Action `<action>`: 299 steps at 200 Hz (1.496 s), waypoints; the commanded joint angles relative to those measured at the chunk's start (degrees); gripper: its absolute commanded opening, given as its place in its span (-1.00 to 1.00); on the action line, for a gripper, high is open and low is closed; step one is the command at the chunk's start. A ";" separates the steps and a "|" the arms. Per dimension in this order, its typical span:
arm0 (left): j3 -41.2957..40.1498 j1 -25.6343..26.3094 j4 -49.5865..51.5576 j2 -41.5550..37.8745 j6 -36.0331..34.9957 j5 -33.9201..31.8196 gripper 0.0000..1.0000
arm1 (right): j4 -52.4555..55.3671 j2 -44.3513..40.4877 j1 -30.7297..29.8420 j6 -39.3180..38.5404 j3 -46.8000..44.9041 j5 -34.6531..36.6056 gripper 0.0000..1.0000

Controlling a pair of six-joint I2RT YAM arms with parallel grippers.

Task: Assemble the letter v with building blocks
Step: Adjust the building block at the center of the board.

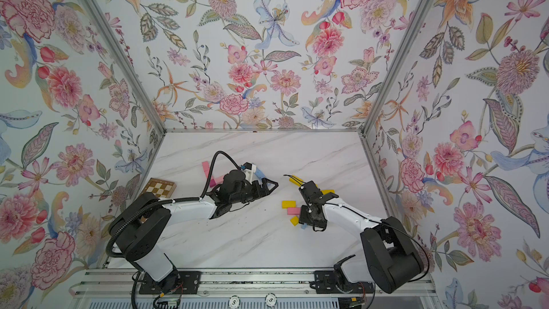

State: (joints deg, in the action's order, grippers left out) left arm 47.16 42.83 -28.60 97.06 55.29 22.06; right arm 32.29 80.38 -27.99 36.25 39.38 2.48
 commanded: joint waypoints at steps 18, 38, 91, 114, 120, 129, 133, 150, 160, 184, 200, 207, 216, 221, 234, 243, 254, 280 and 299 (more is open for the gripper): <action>0.21 0.42 1.56 -2.40 -1.66 -0.88 0.98 | -0.31 6.25 -1.15 -1.59 1.83 2.61 0.04; 0.47 0.33 2.38 -2.52 -2.02 -1.07 0.98 | -0.37 5.79 -1.28 -1.45 1.85 3.30 -0.14; 1.99 0.39 3.42 -1.98 -2.35 -1.07 0.98 | 2.23 0.99 -0.32 -0.07 0.09 3.54 -0.10; 2.68 0.33 3.56 -1.63 -2.55 -0.88 0.98 | 4.20 -1.95 -0.75 1.18 0.26 3.43 0.04; 2.76 0.32 3.70 -1.57 -2.63 -0.82 0.98 | 4.58 -2.77 -0.84 1.62 0.30 3.28 0.05; 2.90 0.32 3.81 -1.43 -2.68 -0.84 0.98 | 4.94 -4.19 -1.00 2.30 0.18 2.93 0.06; 2.94 0.33 3.81 -1.35 -2.73 -0.80 0.98 | 4.96 -4.79 -1.09 2.59 0.09 2.59 0.06; 2.94 0.26 3.63 -1.17 -2.73 -0.62 0.98 | 4.98 -6.87 -1.10 3.78 -0.69 1.72 0.01; 2.90 0.33 3.49 -1.17 -2.73 -0.53 0.98 | 4.99 -7.56 -0.79 4.48 -1.40 1.25 -0.07; 2.64 0.34 3.30 -1.25 -2.73 -0.36 0.98 | 4.89 -9.34 1.71 5.49 -4.16 -0.08 -0.17; 2.53 0.33 3.11 -1.28 -2.73 -0.27 0.98 | 4.91 -11.16 4.26 5.33 -5.75 -0.78 -0.23; 2.50 0.32 3.03 -1.17 -2.73 -0.23 0.98 | 4.92 -11.94 5.31 5.16 -6.35 -1.12 -0.24; 2.42 0.36 2.89 -1.18 -2.66 -0.14 0.98 | 4.76 -12.66 6.36 5.01 -6.93 -1.36 -0.24; 2.41 0.28 2.87 -1.14 -2.66 -0.09 0.98 | 4.71 -12.91 6.78 5.13 -6.90 -1.43 -0.24; 2.37 0.33 2.77 -1.24 -2.64 -0.09 0.98 | 4.74 -13.35 7.56 5.30 -6.51 -1.19 -0.23; 2.32 0.33 2.69 -1.33 -2.57 -0.09 0.98 | 4.78 -13.83 8.47 5.06 -6.33 -1.96 -0.23; 2.24 0.33 2.63 -1.43 -2.55 -0.24 0.98 | 4.72 -14.74 9.42 4.87 -6.07 -2.86 -0.24; 2.06 0.30 2.66 -1.54 -2.55 -0.27 0.98 | 4.76 -16.66 10.94 4.81 -6.32 -5.74 -0.39; 1.81 0.34 2.11 -1.37 -2.34 -0.27 0.98 | 4.79 -16.10 10.64 4.97 -7.01 -6.89 -0.36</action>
State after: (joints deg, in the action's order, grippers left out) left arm 48.60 42.83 -25.61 96.09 53.78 22.06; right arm 36.23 64.31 -17.28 40.84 32.99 -1.80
